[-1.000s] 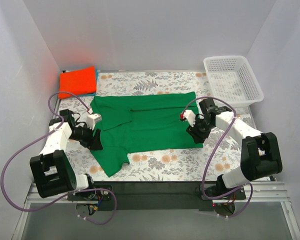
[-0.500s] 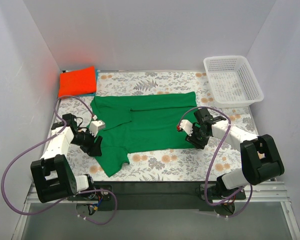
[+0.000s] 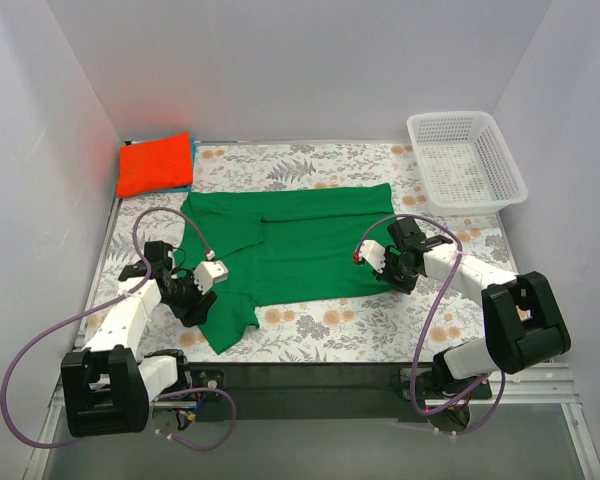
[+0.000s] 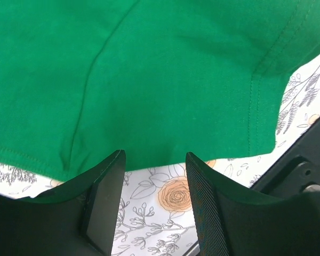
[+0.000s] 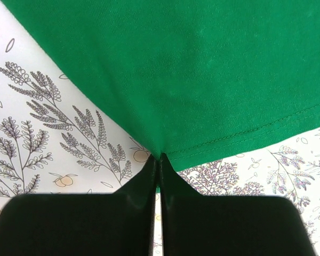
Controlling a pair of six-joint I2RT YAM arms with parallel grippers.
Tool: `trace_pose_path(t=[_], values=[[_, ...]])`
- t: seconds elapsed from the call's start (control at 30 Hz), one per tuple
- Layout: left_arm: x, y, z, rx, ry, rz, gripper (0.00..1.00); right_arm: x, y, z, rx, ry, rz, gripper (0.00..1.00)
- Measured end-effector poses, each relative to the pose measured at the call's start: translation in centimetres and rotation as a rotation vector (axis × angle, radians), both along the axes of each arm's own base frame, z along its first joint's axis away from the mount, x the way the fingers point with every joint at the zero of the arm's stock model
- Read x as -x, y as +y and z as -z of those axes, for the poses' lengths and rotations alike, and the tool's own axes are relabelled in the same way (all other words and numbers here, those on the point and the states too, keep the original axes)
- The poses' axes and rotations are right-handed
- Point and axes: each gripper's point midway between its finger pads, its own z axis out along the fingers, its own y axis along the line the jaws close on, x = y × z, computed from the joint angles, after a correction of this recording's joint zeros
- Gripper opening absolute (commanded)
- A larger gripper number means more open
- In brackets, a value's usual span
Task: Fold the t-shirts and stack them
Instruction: Fold the tshirt
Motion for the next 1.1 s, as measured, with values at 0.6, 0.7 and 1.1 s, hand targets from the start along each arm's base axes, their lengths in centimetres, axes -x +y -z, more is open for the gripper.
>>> trace_pose_path(t=[0.6, 0.7, 1.1], values=[[-0.5, 0.4, 2.2, -0.169, -0.086, 0.115, 0.00, 0.4, -0.2, -0.2, 0.002, -0.002, -0.003, 0.01], [0.5, 0.5, 1.8, -0.174, -0.038, 0.119, 0.00, 1.3, -0.6, -1.1, -0.004, -0.020, -0.010, 0.01], [-2.9, 0.3, -4.6, -0.149, -0.012, 0.108, 0.00, 1.8, -1.4, -3.0, 0.012, -0.032, -0.063, 0.01]])
